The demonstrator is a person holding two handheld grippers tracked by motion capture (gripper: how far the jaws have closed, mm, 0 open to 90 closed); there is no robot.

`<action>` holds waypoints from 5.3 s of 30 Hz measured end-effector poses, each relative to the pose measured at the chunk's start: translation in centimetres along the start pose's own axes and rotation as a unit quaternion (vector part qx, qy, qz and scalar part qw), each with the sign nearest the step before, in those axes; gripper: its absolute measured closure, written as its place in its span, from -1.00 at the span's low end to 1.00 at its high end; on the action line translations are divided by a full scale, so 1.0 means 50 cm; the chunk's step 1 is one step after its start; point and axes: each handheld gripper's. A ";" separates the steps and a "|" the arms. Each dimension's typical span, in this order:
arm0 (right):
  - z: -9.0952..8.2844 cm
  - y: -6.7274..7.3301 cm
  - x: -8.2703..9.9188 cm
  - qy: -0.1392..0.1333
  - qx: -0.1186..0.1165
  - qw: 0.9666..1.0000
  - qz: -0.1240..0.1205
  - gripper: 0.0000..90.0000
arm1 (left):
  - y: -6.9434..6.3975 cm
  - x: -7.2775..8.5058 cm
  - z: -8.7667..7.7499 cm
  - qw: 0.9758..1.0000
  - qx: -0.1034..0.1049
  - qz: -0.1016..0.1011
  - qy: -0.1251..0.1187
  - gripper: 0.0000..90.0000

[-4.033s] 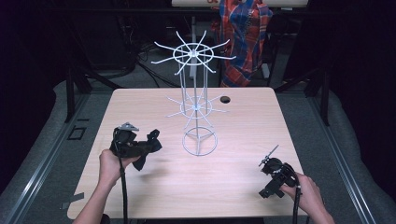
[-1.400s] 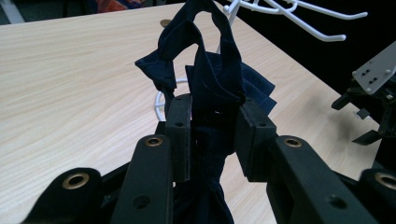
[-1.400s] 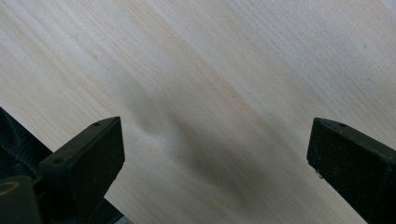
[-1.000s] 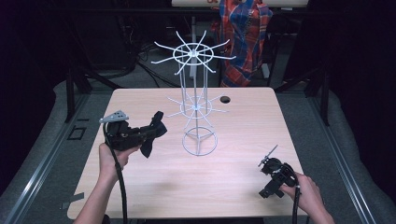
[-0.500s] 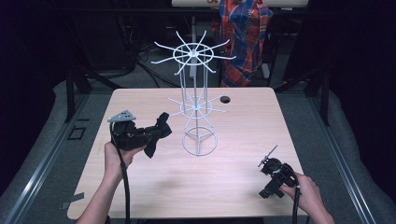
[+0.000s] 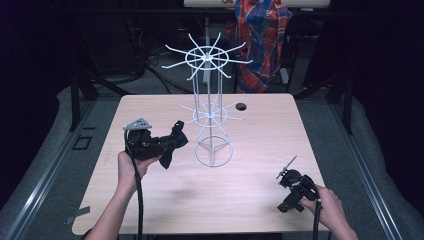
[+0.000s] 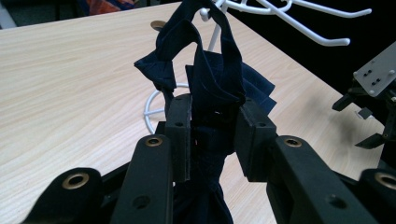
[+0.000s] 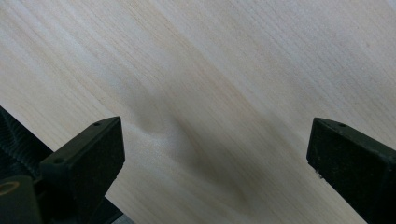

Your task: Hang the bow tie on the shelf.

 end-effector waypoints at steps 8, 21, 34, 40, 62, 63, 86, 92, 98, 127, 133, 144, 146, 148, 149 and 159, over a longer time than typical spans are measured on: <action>0.002 0.001 0.001 -0.005 0.000 1.000 0.004 -0.91 | -0.003 0.000 0.011 1.000 -0.007 0.016 0.002 0.54; 0.003 0.000 0.001 -0.005 0.001 1.000 0.004 -0.91 | -0.008 -0.005 0.032 1.000 -0.012 0.027 0.004 0.54; 0.003 0.000 0.001 -0.006 -0.003 1.000 0.007 -0.90 | -0.010 -0.016 0.062 1.000 -0.003 0.029 0.010 0.54; 0.000 -0.001 -0.001 0.008 0.003 1.000 -0.003 -0.90 | -0.008 -0.020 0.073 1.000 0.003 0.028 0.009 0.54; 0.001 -0.002 0.000 0.009 0.003 1.000 -0.002 -0.89 | 0.009 -0.015 0.127 1.000 0.013 0.007 0.026 0.54; 0.001 -0.002 0.000 0.010 0.003 1.000 -0.002 -0.89 | 0.010 -0.014 0.128 1.000 0.014 0.004 0.026 0.54; 0.002 -0.001 0.001 0.004 0.001 1.000 -0.004 -0.89 | 0.023 -0.003 0.136 0.999 0.019 -0.025 0.021 0.52; 0.001 -0.001 0.001 0.005 0.004 1.000 -0.003 -0.89 | 0.026 -0.001 0.137 0.999 0.014 -0.029 0.024 0.46; 0.002 0.002 0.002 0.000 0.004 1.000 0.001 -0.89 | 0.026 -0.001 0.135 0.999 0.013 -0.029 0.023 0.48; -0.006 0.005 0.006 -0.015 0.011 1.000 0.000 -0.89 | 0.004 -0.012 0.088 0.999 -0.025 0.010 0.047 -0.18; -0.011 0.001 0.005 -0.006 0.012 1.000 -0.012 -0.89 | -0.010 -0.002 0.066 0.995 -0.065 0.039 0.071 -0.53; -0.010 0.003 0.009 -0.021 0.007 1.000 -0.004 -0.88 | -0.032 0.021 0.037 0.988 -0.098 0.062 0.100 -0.79; -0.009 0.002 0.009 -0.022 0.005 1.000 -0.004 -0.88 | -0.035 0.031 0.030 0.986 -0.106 0.068 0.111 -0.80; -0.009 0.003 0.009 -0.022 0.007 1.000 -0.005 -0.88 | -0.038 0.043 0.025 0.984 -0.113 0.071 0.119 -0.84; -0.009 0.004 0.008 -0.023 0.006 1.000 -0.007 -0.88 | -0.039 0.048 0.022 0.983 -0.114 0.070 0.122 -0.86; -0.011 0.005 0.006 -0.016 0.008 1.000 -0.011 -0.88 | -0.047 0.094 0.022 0.974 -0.109 0.073 0.186 -1.00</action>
Point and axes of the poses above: each handheld gripper's, and its own axes: z roughly forward along the jaws, x roughly out of its underside, y roughly to its left, and after that the axes turned 3 degrees about -y, right-handed
